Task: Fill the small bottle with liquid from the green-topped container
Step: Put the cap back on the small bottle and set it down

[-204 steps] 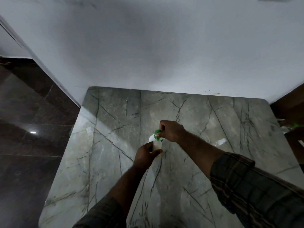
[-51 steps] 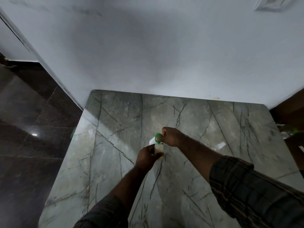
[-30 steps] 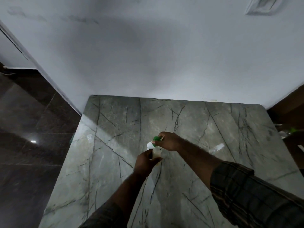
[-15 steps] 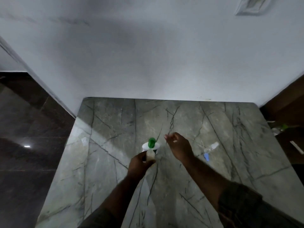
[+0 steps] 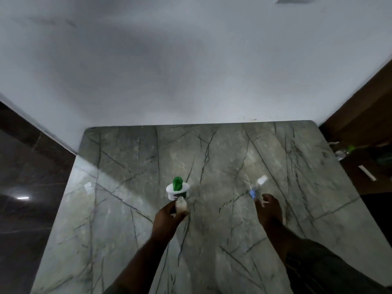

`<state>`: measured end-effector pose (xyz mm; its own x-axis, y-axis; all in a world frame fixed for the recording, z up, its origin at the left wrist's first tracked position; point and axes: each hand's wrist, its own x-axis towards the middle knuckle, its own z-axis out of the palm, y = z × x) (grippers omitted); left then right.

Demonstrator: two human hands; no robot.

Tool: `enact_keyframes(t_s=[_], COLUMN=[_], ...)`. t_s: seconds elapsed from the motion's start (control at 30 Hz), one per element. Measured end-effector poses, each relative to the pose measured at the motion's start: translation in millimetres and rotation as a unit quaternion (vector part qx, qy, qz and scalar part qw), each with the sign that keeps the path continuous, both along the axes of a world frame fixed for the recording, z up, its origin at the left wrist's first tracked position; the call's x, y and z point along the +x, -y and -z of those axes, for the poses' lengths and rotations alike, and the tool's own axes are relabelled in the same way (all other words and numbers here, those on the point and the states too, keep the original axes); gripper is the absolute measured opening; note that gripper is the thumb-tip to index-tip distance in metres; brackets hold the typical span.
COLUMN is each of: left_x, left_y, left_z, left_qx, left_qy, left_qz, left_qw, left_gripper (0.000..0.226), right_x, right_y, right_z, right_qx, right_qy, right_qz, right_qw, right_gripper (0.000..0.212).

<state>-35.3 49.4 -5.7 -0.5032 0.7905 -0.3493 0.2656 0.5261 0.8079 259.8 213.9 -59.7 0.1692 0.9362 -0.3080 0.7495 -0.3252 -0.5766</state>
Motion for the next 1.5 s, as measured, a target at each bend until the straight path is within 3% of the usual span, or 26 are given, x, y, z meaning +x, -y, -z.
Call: enact_keyframes(t_s=[0.07,0.23,0.5,0.6,0.7,0.83,0.97,1.07,1.3,1.5], left_x=[2,5,8,11,15,24,33,36,39,43], left_y=[1,3,5,2,-2,-10,-17,-18,-18,-21], left_z=[2,5,8,8,11,7,3,1,7,4], left_qx=[-0.003,-0.016,-0.022,-0.017,-0.015,-0.008,0.005,0.006,0.003,0.014], left_qy=[0.003,0.002,0.015,0.034,0.041,0.049,0.050,0.049,0.038,0.037], left_qz=[-0.004,-0.013,-0.025,-0.027,-0.008,-0.002,0.015,0.016,0.014,0.024], left_qw=[1.000,1.000,0.999,0.999,0.999,0.999,0.999,0.999,0.999,0.999], left_gripper=[0.040,0.043,0.045,0.042,0.046,0.045,0.037,0.041,0.049,0.043], right_x=[-8,-24,-39,-57,-72,-81,-89,-94,-96,-100], right_y=[-9,-21,-15,3,26,31,12,2,-5,1], right_z=[9,14,13,-4,-26,-74,-108,-127,-146,-139], right_qx=[-0.002,-0.001,-0.013,-0.005,-0.011,0.007,0.043,0.052,0.058,0.044], right_qy=[0.003,0.017,0.021,-0.073,-0.226,-0.273,-0.213,-0.209,-0.247,-0.201], right_qz=[-0.014,-0.005,0.016,-0.014,-0.098,-0.211,-0.346,-0.390,-0.389,-0.442], right_qw=[1.000,1.000,1.000,0.997,0.969,0.939,0.913,0.895,0.886,0.873], right_gripper=[0.053,0.037,0.033,0.026,0.010,0.023,0.024,0.018,0.011,0.010])
